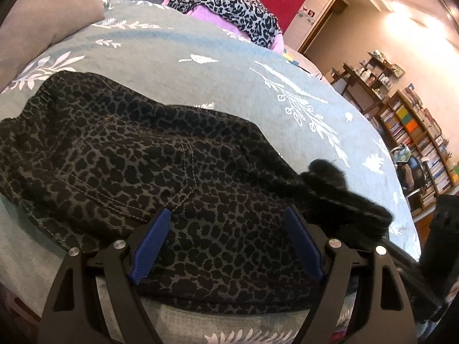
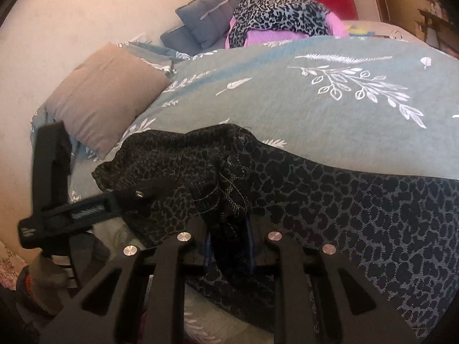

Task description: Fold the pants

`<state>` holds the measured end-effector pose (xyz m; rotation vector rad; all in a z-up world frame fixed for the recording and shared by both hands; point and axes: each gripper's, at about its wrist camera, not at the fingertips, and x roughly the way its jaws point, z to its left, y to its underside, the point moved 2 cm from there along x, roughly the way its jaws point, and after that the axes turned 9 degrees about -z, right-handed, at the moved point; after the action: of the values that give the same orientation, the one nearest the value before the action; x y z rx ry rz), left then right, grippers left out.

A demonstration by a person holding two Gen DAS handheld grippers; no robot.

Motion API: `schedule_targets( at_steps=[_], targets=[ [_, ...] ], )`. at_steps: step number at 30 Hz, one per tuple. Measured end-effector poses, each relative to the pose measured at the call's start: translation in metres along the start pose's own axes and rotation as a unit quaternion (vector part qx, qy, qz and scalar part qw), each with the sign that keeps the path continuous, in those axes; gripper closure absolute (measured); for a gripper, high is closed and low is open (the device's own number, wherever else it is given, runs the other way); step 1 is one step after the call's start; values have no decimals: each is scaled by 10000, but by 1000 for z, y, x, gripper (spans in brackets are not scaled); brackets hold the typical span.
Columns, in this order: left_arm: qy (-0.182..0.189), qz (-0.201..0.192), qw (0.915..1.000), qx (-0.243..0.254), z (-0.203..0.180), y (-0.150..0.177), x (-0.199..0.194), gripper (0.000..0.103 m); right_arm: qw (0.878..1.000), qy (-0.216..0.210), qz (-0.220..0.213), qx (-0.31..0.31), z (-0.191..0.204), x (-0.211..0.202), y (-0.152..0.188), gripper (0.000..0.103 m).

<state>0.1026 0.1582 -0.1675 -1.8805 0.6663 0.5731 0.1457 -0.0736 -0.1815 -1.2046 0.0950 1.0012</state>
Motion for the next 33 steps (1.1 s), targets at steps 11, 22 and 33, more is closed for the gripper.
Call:
schedule_targets(
  at_steps=[11, 22, 33],
  targets=[
    [-186, -60, 9998, 41, 5, -7, -1, 20, 9984, -138, 507, 201, -5, 28, 26, 69],
    [-107, -92, 9995, 268, -20, -13, -1, 20, 9991, -353, 25, 254, -13, -27, 9, 53],
    [544, 13, 9948, 865, -98, -8, 21, 20, 9879, 859, -879, 945, -106, -98, -19, 53]
  ],
)
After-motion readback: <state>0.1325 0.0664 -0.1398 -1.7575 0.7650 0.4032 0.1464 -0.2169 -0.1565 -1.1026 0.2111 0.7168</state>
